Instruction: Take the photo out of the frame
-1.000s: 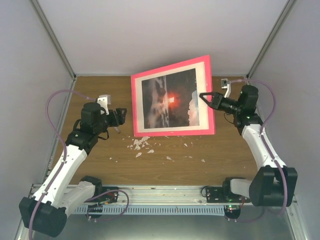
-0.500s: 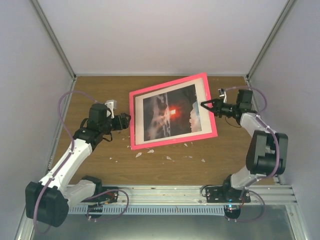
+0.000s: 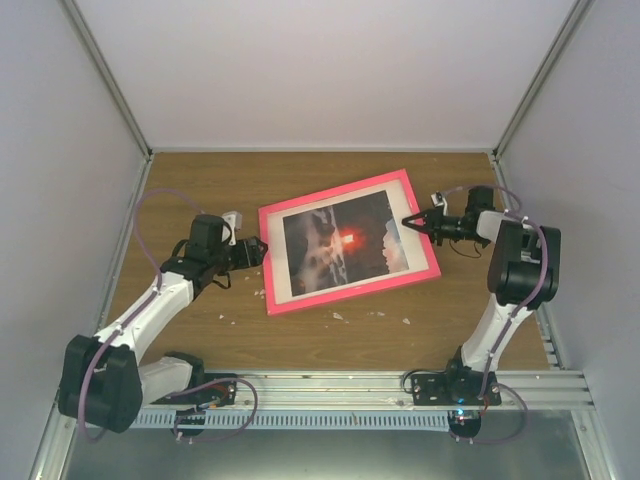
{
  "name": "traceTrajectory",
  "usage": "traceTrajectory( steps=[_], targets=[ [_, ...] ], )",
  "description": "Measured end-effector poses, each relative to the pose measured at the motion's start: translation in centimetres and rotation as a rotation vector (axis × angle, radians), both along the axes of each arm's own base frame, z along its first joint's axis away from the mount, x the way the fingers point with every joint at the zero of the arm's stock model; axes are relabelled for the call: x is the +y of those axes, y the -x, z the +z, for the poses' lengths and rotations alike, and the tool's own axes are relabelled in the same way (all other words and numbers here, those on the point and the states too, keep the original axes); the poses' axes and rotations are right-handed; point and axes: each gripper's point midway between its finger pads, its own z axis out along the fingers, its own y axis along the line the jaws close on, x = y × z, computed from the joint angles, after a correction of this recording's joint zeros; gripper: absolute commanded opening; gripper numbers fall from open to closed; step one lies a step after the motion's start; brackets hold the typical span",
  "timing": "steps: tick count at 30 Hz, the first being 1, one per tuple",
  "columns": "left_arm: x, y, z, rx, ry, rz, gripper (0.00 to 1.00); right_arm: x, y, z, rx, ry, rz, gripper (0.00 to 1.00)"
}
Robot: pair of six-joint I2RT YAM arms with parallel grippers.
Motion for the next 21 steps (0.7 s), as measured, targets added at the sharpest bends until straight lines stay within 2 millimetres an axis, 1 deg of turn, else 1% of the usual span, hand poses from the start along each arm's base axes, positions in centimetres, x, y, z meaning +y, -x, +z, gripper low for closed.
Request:
traceTrajectory(
  steps=[2,6,9,10,11,15,19,20,21],
  targets=[
    [-0.2,0.1,-0.7,0.022,0.001,-0.009,0.75,-0.6,-0.4,-0.3,0.0,0.009,-0.008,0.06],
    [-0.9,-0.1,-1.6,0.045,0.005,-0.029,0.74,-2.3,-0.8,-0.8,0.004,0.052,-0.04,0.1],
    [-1.7,-0.1,-2.2,0.057,0.011,-0.051,0.73,-3.6,-1.3,-1.5,0.007,0.094,-0.059,0.12],
    [-2.0,0.0,-2.4,0.063,0.011,-0.061,0.73,-3.8,-1.4,-1.8,0.012,0.107,-0.063,0.14],
    [-2.3,0.0,-2.6,0.068,0.012,-0.069,0.73,-4.2,-1.5,-2.2,0.017,0.118,-0.067,0.17],
    [-3.5,0.3,-3.5,0.09,0.012,-0.097,0.73,-5.2,-1.7,-3.5,0.033,0.159,-0.077,0.36],
    [-4.2,0.5,-4.2,0.111,0.004,-0.117,0.74,-8.2,-2.1,-7.3,0.095,0.391,-0.127,0.49],
    [-4.3,0.5,-4.3,0.113,0.001,-0.118,0.74,-8.7,-2.0,-7.9,0.108,0.421,-0.136,0.53],
    [-4.3,0.4,-4.4,0.116,-0.003,-0.118,0.75,-9.1,-2.0,-8.0,0.113,0.431,-0.144,0.55]
  ],
)
